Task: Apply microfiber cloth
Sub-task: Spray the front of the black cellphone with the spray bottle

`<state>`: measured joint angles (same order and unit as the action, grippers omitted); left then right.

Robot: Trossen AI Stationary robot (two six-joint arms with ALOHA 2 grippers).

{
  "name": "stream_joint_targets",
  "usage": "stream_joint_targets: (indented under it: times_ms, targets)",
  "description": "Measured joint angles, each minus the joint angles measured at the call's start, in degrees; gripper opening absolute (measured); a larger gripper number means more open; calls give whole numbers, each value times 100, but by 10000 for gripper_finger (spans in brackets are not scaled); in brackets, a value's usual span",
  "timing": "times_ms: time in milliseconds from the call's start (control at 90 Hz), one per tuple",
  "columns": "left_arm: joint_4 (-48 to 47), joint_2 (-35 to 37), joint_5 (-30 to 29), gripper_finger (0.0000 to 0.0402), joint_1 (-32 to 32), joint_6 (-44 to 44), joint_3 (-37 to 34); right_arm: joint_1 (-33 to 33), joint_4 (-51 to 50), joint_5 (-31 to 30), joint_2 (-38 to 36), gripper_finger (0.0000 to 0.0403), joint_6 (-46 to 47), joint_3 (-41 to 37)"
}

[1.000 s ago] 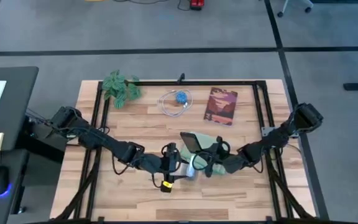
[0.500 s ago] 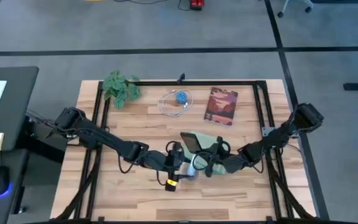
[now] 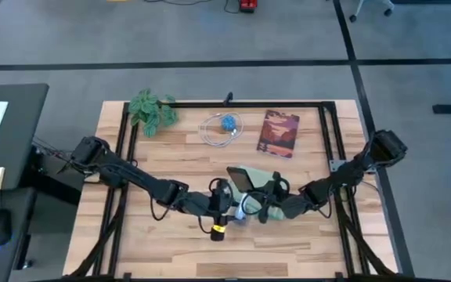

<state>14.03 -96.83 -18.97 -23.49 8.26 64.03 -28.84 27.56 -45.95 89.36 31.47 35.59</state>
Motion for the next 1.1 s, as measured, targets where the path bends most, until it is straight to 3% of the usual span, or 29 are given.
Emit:
stream_joint_targets:
  times_ms: [156,378,833,900,1100]
  targets:
    - [-398,239,-531,108,-221,348,-11,0,-11,-2,0,21,41,0]
    - [-1421,604,-745,108,-382,1006,2,0,135,-50,0,21,22,0]
    - [-1301,563,-743,109,-489,832,-20,-42,203,-260,-2,20,-180,0]
    - [-1310,563,-742,140,-471,915,-22,-39,203,-258,-2,20,-184,0]
    - [-1335,563,-484,286,-465,618,-27,-37,200,-254,-2,20,-195,0]
